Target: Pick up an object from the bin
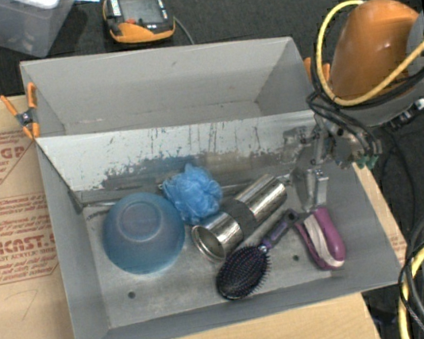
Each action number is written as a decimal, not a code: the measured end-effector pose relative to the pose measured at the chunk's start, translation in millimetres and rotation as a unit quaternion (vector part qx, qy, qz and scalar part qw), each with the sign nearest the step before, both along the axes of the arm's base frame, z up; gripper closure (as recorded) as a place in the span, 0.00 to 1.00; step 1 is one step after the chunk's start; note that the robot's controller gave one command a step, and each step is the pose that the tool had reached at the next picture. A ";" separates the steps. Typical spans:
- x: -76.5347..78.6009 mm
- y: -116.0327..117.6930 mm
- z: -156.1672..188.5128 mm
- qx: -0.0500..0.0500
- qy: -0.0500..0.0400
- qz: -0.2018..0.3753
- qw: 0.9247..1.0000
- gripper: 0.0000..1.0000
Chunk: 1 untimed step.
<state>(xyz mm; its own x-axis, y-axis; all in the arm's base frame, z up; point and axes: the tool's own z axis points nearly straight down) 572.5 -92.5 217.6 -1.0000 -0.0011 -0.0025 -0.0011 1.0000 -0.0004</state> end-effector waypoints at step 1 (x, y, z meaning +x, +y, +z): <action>0.0 0.0 0.0 0.000 0.000 0.000 1.000 0.00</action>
Offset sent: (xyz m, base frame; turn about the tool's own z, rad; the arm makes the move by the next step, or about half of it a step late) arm -0.0156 0.0092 -0.0762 -0.0259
